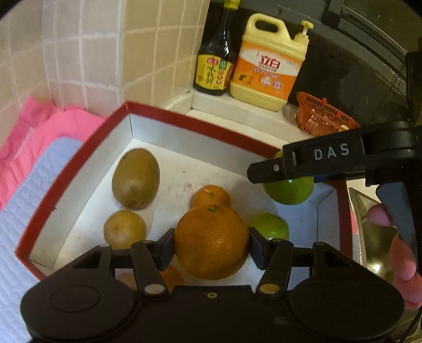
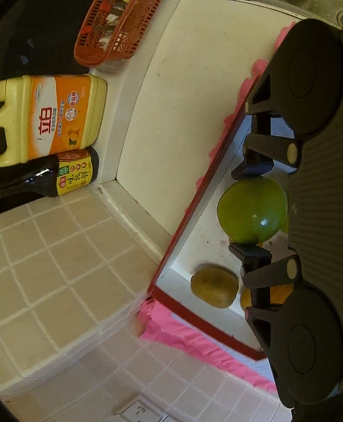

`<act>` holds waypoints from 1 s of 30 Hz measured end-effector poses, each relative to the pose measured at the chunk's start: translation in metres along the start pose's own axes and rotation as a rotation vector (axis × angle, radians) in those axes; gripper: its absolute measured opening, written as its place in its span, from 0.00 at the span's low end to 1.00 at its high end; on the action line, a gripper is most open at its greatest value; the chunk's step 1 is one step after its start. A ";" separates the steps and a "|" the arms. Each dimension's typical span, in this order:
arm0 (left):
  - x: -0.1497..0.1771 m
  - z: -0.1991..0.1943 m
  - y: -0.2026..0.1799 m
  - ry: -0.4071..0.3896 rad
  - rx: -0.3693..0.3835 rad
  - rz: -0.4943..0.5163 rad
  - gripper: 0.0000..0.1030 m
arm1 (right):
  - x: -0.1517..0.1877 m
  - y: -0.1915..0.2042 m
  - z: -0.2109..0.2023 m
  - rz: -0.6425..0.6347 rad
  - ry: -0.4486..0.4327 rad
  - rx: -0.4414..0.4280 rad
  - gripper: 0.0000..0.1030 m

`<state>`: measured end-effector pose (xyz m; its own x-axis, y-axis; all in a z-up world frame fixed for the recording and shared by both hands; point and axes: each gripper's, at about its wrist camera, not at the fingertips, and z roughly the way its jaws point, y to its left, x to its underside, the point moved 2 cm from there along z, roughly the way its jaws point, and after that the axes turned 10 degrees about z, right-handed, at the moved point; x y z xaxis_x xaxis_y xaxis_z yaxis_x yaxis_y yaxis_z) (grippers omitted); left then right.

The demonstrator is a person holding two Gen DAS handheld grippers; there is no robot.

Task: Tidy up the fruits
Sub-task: 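Carry the orange and green apple into the red box and open both tools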

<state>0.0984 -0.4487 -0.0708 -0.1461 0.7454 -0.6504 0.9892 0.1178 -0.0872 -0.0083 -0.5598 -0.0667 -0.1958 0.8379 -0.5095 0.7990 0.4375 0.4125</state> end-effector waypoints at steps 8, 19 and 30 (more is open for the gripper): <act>0.004 0.020 0.003 0.048 -0.005 0.008 0.66 | 0.005 0.006 0.018 -0.004 0.016 0.051 0.52; 0.008 0.030 0.000 0.065 -0.027 0.047 0.66 | 0.004 0.004 0.034 0.002 0.039 0.082 0.50; 0.010 0.023 -0.001 0.075 0.001 0.044 0.68 | 0.005 0.004 0.034 0.015 0.047 0.077 0.51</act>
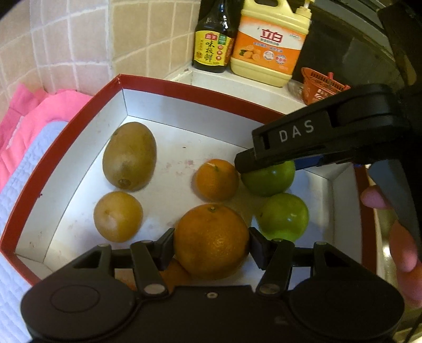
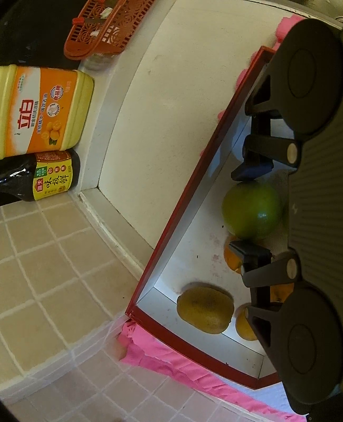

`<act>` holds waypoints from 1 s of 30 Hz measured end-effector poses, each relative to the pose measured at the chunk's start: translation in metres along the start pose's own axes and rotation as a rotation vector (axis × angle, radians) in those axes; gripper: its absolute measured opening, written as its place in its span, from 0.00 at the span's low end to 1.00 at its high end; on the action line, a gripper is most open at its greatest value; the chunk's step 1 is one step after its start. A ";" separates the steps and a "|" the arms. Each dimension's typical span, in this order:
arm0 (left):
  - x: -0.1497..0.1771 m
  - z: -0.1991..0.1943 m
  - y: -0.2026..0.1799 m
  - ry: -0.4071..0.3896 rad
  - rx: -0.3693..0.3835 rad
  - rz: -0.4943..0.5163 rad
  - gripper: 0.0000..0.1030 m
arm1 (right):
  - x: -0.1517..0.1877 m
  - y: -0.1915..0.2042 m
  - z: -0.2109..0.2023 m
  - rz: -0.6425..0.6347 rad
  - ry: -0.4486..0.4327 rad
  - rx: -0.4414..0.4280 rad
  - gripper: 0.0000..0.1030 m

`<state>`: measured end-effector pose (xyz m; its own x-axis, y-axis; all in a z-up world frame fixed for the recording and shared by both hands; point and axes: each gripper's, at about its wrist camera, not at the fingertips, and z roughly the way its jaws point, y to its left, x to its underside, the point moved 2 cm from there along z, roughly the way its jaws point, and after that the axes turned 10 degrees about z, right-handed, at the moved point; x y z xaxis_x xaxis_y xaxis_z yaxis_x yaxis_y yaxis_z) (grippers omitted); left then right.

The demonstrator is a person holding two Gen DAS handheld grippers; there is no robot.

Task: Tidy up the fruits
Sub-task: 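Carry the orange and green apple into the red box and open both tools, then return to the mat and grasp a kiwi with the left tool while the right tool grasps a tangerine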

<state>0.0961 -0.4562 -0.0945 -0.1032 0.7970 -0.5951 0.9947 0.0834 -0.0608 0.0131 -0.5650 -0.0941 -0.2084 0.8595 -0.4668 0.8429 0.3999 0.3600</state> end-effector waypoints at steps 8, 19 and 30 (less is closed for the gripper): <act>0.018 -0.058 0.000 -0.061 -0.061 -0.033 0.68 | 0.003 -0.001 -0.045 0.009 -0.072 -0.027 0.55; 0.028 -0.131 0.048 -0.195 -0.125 -0.175 0.39 | 0.022 0.018 -0.095 -0.018 -0.126 -0.091 0.64; 0.092 -0.195 0.076 -0.244 -0.243 -0.289 0.69 | 0.043 0.030 -0.120 -0.075 -0.170 -0.088 0.81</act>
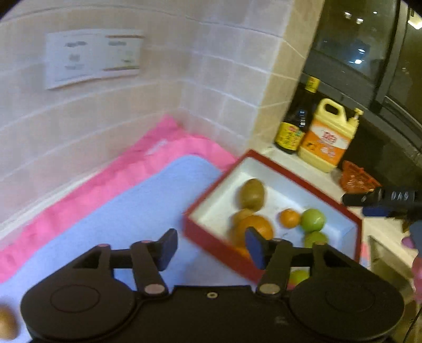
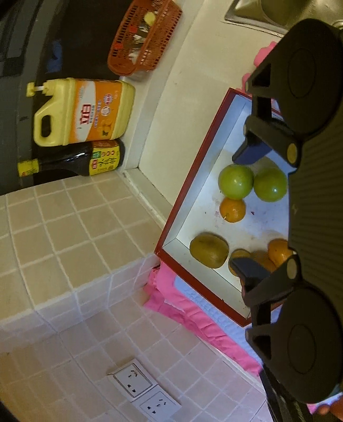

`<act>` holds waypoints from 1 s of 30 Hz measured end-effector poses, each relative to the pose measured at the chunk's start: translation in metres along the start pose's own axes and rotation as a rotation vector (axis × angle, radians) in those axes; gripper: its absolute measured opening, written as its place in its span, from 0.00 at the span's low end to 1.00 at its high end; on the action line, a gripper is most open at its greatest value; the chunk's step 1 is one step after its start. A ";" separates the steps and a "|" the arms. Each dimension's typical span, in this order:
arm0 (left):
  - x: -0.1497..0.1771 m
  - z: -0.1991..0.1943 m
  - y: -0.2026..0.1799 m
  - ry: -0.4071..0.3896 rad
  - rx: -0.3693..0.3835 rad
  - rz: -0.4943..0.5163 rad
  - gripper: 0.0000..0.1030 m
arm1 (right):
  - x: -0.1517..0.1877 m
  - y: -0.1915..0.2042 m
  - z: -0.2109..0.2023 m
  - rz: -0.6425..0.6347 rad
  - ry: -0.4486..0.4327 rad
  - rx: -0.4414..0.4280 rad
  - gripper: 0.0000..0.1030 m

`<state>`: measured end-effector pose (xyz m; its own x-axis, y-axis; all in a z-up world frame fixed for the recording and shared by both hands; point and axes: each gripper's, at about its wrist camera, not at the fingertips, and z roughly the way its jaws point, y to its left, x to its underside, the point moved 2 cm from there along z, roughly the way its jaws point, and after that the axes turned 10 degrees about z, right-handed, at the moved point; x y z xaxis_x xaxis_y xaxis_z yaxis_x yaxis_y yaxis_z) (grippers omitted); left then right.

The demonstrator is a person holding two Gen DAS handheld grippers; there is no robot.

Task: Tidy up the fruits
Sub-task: 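Return to the mat and grasp a kiwi with the left tool while the right tool grasps a tangerine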

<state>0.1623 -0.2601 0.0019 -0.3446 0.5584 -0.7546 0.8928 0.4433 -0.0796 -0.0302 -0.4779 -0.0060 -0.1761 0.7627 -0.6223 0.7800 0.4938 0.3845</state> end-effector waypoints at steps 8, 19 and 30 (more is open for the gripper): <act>0.070 -0.078 0.054 0.030 -0.202 -0.108 0.73 | 0.015 0.053 0.001 -0.100 0.026 -0.081 0.86; 0.156 -0.242 0.138 -0.031 -0.592 -0.392 0.77 | 0.046 0.177 -0.029 -0.286 -0.068 -0.312 0.95; 0.178 -0.234 0.176 0.046 -0.586 -0.487 0.79 | 0.134 0.261 -0.003 -0.557 0.171 -0.455 0.97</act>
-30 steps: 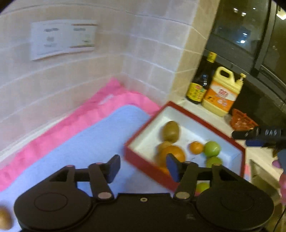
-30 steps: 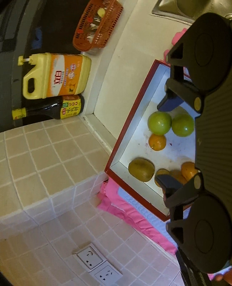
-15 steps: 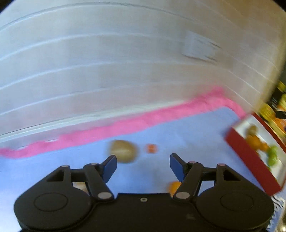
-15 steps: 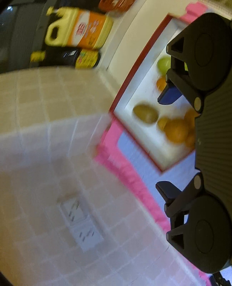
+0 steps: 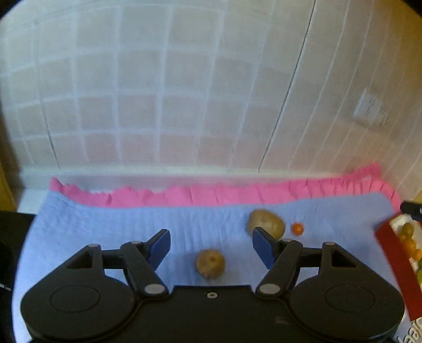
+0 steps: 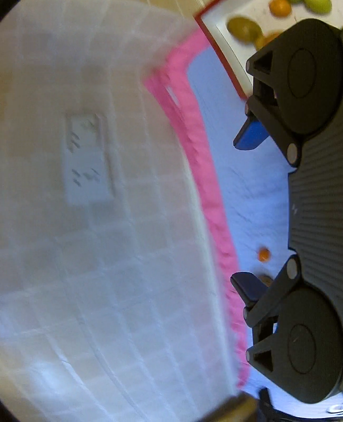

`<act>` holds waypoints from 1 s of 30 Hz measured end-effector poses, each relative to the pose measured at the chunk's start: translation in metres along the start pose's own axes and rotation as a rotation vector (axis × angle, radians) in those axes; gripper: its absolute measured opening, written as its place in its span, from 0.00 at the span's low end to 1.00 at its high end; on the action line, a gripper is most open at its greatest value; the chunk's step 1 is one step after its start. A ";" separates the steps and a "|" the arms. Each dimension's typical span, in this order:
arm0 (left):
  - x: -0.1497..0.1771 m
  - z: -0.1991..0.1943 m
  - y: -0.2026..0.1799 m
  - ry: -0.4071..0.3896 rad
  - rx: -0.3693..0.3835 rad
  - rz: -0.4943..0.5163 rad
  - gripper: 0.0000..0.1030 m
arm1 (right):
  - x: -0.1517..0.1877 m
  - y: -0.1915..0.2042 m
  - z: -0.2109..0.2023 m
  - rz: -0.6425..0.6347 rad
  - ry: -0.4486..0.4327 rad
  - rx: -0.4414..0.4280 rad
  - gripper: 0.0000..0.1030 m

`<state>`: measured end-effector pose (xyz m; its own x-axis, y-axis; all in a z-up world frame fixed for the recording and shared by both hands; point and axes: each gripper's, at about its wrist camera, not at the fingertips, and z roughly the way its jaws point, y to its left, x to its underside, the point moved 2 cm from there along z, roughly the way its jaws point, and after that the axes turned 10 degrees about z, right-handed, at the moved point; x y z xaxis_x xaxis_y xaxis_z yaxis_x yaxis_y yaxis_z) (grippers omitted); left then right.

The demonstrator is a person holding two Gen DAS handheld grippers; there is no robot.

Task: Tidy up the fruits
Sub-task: 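Return to the mat and grasp a kiwi with the left tool while the right tool grasps a tangerine, then carry the kiwi and tangerine into the red box and release them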

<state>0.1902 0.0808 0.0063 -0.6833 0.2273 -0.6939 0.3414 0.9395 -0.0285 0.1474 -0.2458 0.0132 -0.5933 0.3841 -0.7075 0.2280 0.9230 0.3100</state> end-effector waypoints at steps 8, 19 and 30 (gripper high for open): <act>-0.017 0.078 -0.041 0.083 0.064 0.119 0.79 | 0.081 0.017 0.066 -0.117 0.268 0.001 0.93; -0.027 0.163 -0.081 0.183 0.193 0.191 0.80 | 0.118 0.037 0.099 -0.188 0.332 -0.022 0.91; -0.028 0.186 -0.092 0.183 0.146 0.220 0.78 | 0.123 0.048 0.111 -0.243 0.269 0.037 0.63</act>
<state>0.2981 -0.0592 -0.1055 -0.6835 0.4754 -0.5539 0.5733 0.8193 -0.0043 0.1712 -0.1513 -0.1298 -0.8143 0.1380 -0.5639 0.0801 0.9888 0.1263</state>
